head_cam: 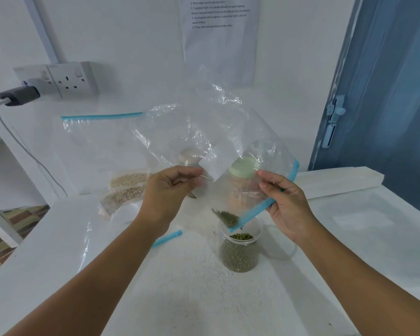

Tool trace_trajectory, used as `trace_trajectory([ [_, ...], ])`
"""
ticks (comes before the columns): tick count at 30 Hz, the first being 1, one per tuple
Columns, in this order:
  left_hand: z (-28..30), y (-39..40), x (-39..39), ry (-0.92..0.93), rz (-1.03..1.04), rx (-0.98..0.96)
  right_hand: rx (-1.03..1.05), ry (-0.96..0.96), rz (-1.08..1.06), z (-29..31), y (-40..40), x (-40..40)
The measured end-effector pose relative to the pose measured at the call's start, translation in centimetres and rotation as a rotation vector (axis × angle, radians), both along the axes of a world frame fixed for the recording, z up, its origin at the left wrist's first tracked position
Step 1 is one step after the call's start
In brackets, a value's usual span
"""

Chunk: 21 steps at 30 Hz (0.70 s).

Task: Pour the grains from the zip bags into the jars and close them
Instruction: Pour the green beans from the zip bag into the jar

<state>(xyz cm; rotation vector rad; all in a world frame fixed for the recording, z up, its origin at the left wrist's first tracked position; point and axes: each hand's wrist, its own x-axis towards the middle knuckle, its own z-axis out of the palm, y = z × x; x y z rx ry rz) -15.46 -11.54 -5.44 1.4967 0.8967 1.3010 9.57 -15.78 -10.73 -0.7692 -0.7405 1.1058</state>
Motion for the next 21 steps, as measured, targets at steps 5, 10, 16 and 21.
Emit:
trace_trajectory([
  [5, -0.1, -0.2, 0.2, -0.015, -0.003, -0.003, 0.028, 0.005, 0.011, 0.2, 0.0, -0.1],
  [10, -0.3, -0.5, 0.3, 0.018, -0.013, -0.01, 0.014, 0.036, 0.01, -0.4, 0.1, 0.2],
  [16, -0.2, -0.8, 1.1, 0.018, 0.011, -0.012, -0.017, -0.095, 0.0, -0.2, -0.6, -0.2],
  [21, -0.6, -1.0, 1.8, -0.023, 0.019, -0.017, -0.012, -0.348, -0.002, -0.9, -1.0, -0.7],
])
